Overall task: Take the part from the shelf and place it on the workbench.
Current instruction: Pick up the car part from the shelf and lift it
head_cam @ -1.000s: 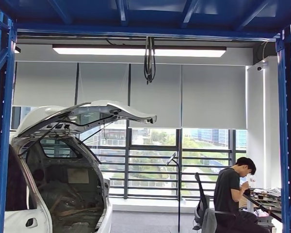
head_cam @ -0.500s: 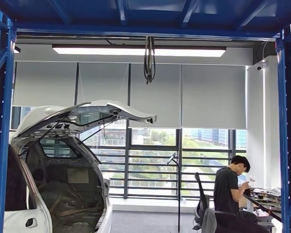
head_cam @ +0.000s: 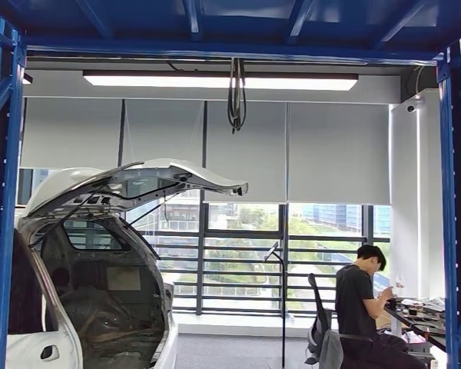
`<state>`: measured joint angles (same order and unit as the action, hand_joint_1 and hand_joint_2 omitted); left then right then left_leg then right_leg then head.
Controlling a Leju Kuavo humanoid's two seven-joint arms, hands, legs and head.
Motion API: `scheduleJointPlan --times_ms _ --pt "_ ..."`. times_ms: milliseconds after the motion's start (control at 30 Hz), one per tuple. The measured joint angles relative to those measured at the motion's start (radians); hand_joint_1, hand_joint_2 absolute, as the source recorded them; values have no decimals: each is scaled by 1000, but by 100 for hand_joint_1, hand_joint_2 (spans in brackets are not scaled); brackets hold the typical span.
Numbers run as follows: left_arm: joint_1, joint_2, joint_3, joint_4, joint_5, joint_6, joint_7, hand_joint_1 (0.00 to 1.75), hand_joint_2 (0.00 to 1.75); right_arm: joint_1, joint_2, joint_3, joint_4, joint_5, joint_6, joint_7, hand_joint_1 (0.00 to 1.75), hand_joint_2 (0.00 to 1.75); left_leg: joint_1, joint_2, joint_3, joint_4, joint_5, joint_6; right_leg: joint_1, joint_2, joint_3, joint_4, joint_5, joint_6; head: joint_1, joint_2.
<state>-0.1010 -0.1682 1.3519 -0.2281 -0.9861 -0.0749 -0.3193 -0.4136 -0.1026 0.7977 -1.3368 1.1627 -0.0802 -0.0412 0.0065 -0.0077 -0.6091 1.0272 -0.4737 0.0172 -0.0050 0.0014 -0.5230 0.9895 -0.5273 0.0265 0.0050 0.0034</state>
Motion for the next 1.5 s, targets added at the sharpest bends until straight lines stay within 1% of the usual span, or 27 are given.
scheduleJointPlan --times_ms 233,467,733,1100,1133,1233,1267,1500 --pt "0 -1 -1 0 1 0 -1 0 0 3 -1 -27 -29 0 4 -1 0 175 0 0 0 0 0 0 0 0 0 0 0 0 0 0" --pt "0 -2 -4 0 1 0 -1 0 0 9 -3 -56 -23 -8 20 -3 0 175 0 0 0 0 0 0 0 0 0 0 0 0 0 0" --pt "0 -3 -6 0 -3 -1 -1 0 0 14 -11 -94 28 6 26 10 0 175 0 0 0 0 0 0 0 0 0 0 0 0 0 0" --pt "0 -4 -17 0 -11 -1 -2 0 0 18 -16 -190 123 89 2 44 1 175 0 0 0 0 0 0 0 0 0 0 0 0 0 0" --pt "0 -4 -17 0 -12 -1 -2 0 0 18 -16 -199 129 94 -1 46 31 175 0 0 0 0 0 0 0 0 0 0 0 0 0 0" --pt "0 -4 -19 0 -17 -1 -2 0 0 17 -16 -225 148 108 -5 49 160 175 0 0 0 0 0 0 0 0 0 0 0 0 0 0" --pt "0 -4 -19 0 -18 -1 -2 0 0 17 -16 -233 155 110 -4 49 175 175 0 0 0 0 0 0 0 0 0 0 0 0 0 0" --pt "0 -4 -22 0 -22 -1 -2 0 0 17 -25 -282 185 115 -14 35 175 175 0 0 0 0 0 0 0 0 0 0 0 0 0 0"
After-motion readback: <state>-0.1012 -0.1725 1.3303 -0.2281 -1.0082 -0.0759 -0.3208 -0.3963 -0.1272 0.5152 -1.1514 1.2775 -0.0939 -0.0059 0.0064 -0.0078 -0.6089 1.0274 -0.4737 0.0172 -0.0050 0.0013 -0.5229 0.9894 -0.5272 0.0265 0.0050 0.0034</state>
